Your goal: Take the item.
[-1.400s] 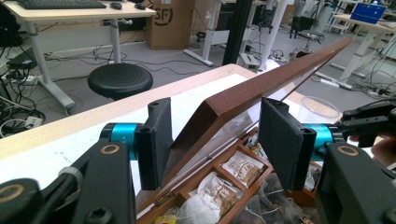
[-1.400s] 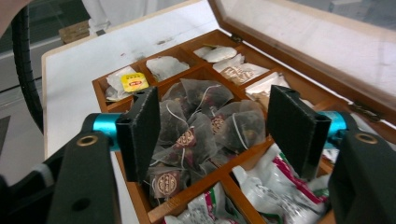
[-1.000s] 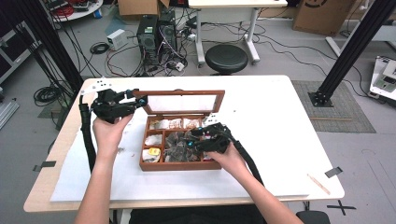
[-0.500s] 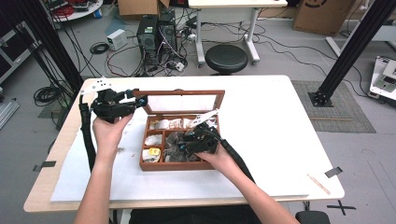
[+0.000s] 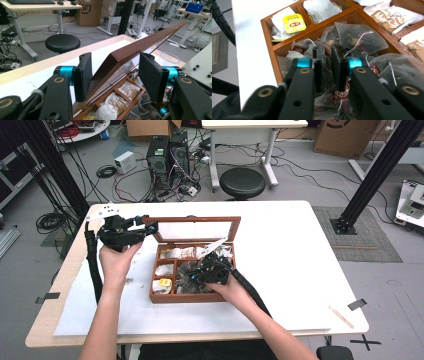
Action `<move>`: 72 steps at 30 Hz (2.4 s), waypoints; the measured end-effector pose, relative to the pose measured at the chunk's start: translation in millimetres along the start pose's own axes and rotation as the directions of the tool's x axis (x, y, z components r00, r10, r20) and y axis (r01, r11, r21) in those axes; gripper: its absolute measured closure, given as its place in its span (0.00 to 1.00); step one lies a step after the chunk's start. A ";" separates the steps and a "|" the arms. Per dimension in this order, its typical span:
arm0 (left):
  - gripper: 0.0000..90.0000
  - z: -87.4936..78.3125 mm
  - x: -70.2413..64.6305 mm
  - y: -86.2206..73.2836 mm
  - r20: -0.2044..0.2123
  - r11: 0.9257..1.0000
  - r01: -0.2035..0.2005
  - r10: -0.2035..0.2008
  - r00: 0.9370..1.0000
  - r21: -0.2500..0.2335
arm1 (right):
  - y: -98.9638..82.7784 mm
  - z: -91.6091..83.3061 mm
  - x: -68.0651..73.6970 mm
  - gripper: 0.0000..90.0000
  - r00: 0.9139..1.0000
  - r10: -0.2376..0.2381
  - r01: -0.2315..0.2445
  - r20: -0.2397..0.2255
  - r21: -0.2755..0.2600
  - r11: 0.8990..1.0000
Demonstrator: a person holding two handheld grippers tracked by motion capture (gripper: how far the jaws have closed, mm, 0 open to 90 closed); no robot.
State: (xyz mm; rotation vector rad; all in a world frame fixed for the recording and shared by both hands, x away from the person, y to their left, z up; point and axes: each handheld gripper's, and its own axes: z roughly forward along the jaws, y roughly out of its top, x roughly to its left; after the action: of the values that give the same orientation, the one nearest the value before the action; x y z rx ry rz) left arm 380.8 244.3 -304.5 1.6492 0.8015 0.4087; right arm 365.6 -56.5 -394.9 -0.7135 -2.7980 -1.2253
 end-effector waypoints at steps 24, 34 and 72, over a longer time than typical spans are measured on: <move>0.50 0.3 0.5 0.0 0.003 1.000 0.003 -0.003 1.000 -0.001 | -0.8 -26.6 6.9 1.00 0.999 -0.047 0.048 0.014 -0.107 0.993; 0.50 0.3 0.5 0.0 0.002 1.000 0.004 -0.004 1.000 -0.001 | -3.0 -52.7 6.0 1.00 0.999 -0.047 0.051 0.027 -0.167 0.985; 0.50 5.3 6.3 0.1 0.017 1.000 0.019 -0.019 1.000 -0.023 | -34.2 -153.5 -16.5 1.00 0.987 0.073 -0.020 0.142 -0.341 0.940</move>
State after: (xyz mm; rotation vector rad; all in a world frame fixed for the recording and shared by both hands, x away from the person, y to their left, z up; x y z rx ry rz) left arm 388.7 244.8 -306.7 1.6207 0.7967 0.3889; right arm 339.8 -190.4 -315.1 -0.9197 -2.6906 -1.7391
